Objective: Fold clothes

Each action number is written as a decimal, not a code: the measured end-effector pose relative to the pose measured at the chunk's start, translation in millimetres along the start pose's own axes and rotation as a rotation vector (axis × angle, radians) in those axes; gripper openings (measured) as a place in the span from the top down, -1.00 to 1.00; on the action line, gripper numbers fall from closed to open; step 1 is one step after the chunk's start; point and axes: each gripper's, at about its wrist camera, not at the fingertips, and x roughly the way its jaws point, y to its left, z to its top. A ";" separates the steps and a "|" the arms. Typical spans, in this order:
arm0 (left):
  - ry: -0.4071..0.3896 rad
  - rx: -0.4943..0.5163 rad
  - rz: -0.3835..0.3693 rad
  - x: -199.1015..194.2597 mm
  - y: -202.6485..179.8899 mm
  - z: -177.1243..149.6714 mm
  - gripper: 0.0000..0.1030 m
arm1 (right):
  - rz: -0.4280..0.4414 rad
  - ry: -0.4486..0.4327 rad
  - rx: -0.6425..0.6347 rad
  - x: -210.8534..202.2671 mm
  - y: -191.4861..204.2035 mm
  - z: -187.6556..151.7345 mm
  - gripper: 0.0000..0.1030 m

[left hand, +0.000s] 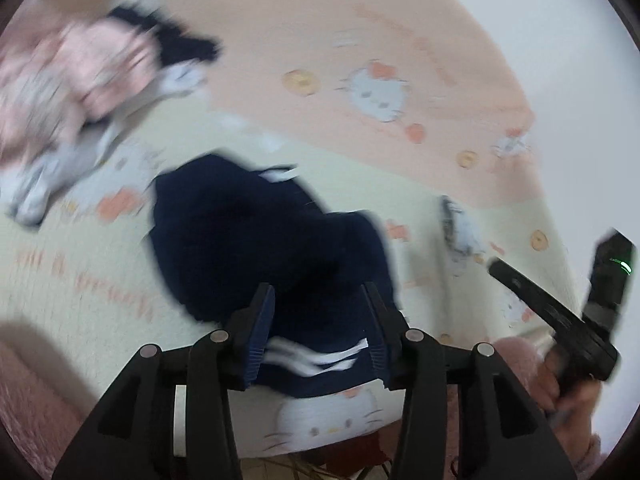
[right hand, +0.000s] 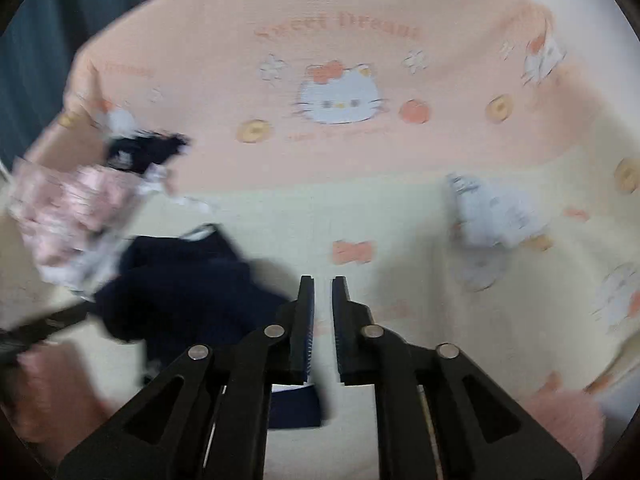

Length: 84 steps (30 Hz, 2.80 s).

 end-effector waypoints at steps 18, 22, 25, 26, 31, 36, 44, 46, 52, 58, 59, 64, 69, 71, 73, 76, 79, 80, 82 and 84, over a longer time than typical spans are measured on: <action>0.091 -0.070 0.149 63.9 56.7 -13.4 0.12 | -0.010 0.327 -0.329 147.2 121.5 -88.7 0.34; 0.073 -0.059 0.081 71.5 53.6 15.8 0.52 | -0.102 0.326 -0.238 138.8 72.8 -88.2 0.53; 0.024 0.037 0.136 71.9 40.2 48.6 0.57 | -0.207 0.320 -0.209 131.8 44.2 -84.3 0.56; 0.000 0.042 0.150 68.8 39.1 58.1 0.57 | -0.246 0.314 -0.205 129.9 37.8 -82.2 0.55; -0.022 -0.021 0.149 53.8 56.4 63.3 0.43 | -0.085 0.252 -0.105 102.6 39.4 -59.4 0.34; -0.052 -0.109 0.186 38.2 89.2 36.6 0.40 | 0.142 0.284 -0.154 114.2 85.9 -50.9 0.16; 0.150 -0.070 0.152 72.3 97.5 21.5 0.40 | 0.015 0.408 -0.287 167.9 114.6 -70.8 0.19; 0.265 -0.010 0.105 92.3 85.9 15.2 0.40 | -0.004 0.431 -0.294 163.5 107.4 -77.3 0.19; 0.182 0.026 0.084 95.2 67.0 49.7 0.41 | -0.110 0.462 -0.324 138.0 71.0 -90.2 0.15; 0.046 -0.007 0.068 65.4 67.7 80.2 0.41 | -0.252 0.350 -0.342 113.7 54.8 -55.9 0.15; 0.055 -0.003 0.078 65.4 68.1 78.7 0.41 | -0.254 0.325 -0.338 109.8 54.7 -51.1 0.15; 0.177 0.094 0.178 92.1 71.6 55.8 0.40 | -0.076 0.349 -0.185 119.8 42.9 -49.6 0.10; 0.122 0.062 0.290 91.6 84.0 47.1 0.40 | -0.143 0.340 -0.132 135.8 35.3 -59.7 0.09; 0.075 0.039 0.292 84.2 86.0 50.9 0.40 | -0.169 0.351 -0.117 135.3 34.9 -61.8 0.06; 0.049 0.034 0.288 77.0 85.2 55.1 0.40 | -0.213 0.361 -0.145 131.8 38.3 -65.1 0.07; 0.049 0.032 0.274 64.4 84.5 54.6 0.40 | -0.241 0.332 -0.126 112.7 34.7 -64.7 -0.01; 0.062 0.031 0.290 54.1 84.2 44.7 0.40 | -0.193 0.360 -0.077 99.2 26.2 -63.4 -0.03; 0.063 0.031 0.293 48.6 83.7 40.7 0.40 | -0.152 0.373 -0.043 95.3 22.1 -62.9 -0.03; 0.052 0.023 0.287 40.8 83.9 38.9 0.39 | -0.051 0.398 0.047 87.1 11.2 -62.3 -0.03; 0.039 0.027 0.315 27.0 83.3 33.5 0.25 | 0.048 0.410 0.143 80.0 -1.0 -62.7 -0.03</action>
